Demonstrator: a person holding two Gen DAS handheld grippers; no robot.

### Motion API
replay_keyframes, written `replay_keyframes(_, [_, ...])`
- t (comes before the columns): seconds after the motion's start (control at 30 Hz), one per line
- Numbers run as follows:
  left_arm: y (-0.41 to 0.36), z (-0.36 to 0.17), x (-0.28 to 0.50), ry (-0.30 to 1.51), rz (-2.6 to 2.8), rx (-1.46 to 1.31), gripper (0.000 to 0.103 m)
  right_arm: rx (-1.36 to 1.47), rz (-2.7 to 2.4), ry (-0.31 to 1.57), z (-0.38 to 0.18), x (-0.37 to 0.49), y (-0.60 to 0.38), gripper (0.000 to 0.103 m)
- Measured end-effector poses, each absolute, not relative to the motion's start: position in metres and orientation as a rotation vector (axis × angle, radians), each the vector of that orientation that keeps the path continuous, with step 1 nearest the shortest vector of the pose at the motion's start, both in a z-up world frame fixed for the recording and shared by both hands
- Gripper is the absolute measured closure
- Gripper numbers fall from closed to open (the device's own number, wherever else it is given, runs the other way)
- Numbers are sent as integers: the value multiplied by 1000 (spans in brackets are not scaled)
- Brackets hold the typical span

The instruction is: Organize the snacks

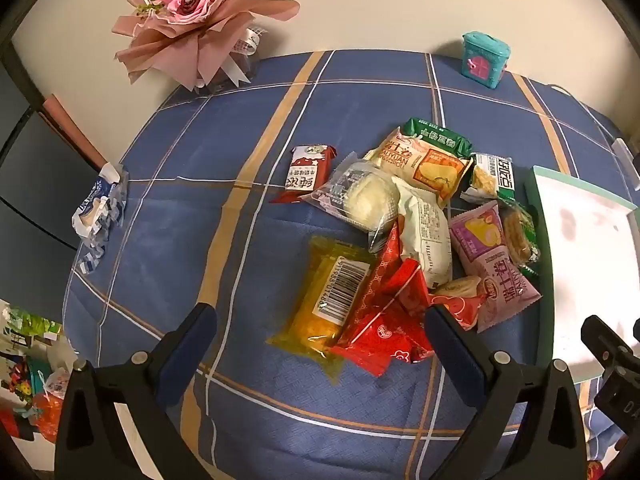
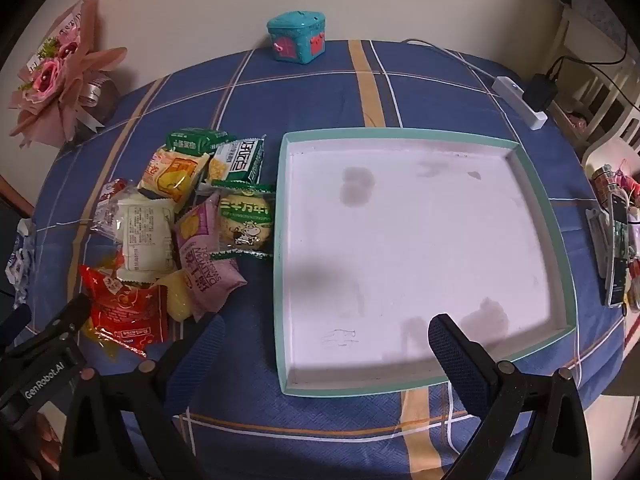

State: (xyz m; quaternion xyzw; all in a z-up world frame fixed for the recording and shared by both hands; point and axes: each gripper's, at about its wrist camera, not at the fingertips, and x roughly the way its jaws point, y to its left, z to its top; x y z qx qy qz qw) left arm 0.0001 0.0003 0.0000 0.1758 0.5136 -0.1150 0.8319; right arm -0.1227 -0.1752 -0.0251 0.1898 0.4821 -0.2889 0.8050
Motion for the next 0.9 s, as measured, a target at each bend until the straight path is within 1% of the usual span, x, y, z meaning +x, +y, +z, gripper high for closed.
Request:
replay_keyframes(0.13, [-4, 2, -2, 1086, -244, 374, 0, 400, -606, 1000, -24, -126, -172, 0])
replay_keyframes(0.9, [-10, 3, 0, 1082, -237, 370, 0, 413, -583, 1024, -23, -120, -173, 0])
